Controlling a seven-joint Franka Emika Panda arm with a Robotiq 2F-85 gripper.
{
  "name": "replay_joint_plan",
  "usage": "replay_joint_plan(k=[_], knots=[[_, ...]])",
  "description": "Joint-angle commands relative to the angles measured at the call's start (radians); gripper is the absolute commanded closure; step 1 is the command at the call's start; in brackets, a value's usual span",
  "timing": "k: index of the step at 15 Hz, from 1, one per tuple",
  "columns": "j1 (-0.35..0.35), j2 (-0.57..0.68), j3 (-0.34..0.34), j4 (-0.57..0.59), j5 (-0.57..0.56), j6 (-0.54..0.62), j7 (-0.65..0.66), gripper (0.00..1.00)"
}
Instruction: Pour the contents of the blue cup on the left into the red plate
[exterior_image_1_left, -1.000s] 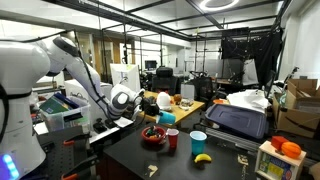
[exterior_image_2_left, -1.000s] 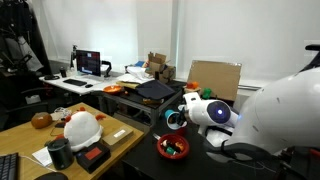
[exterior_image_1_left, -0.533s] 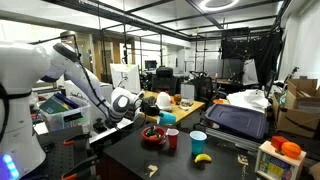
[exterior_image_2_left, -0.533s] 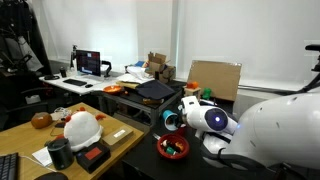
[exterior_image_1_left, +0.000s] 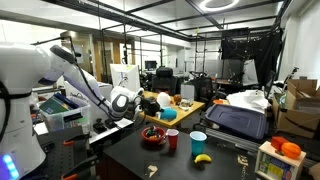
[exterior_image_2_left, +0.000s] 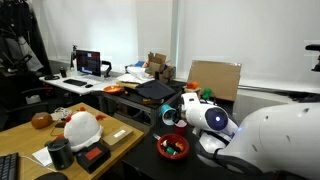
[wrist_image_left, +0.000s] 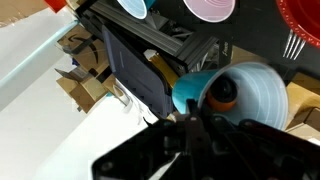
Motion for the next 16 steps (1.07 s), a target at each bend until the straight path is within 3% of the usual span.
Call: replay_joint_plan(k=[1, 11, 16], knots=[[0.028, 0.000, 0.000, -0.035, 0.081, 0.037, -0.072, 0.99], [0.182, 0.000, -0.022, -0.050, 0.243, 0.010, -0.292, 0.99], [0.228, 0.000, -0.069, -0.082, 0.355, 0.011, -0.384, 0.99]])
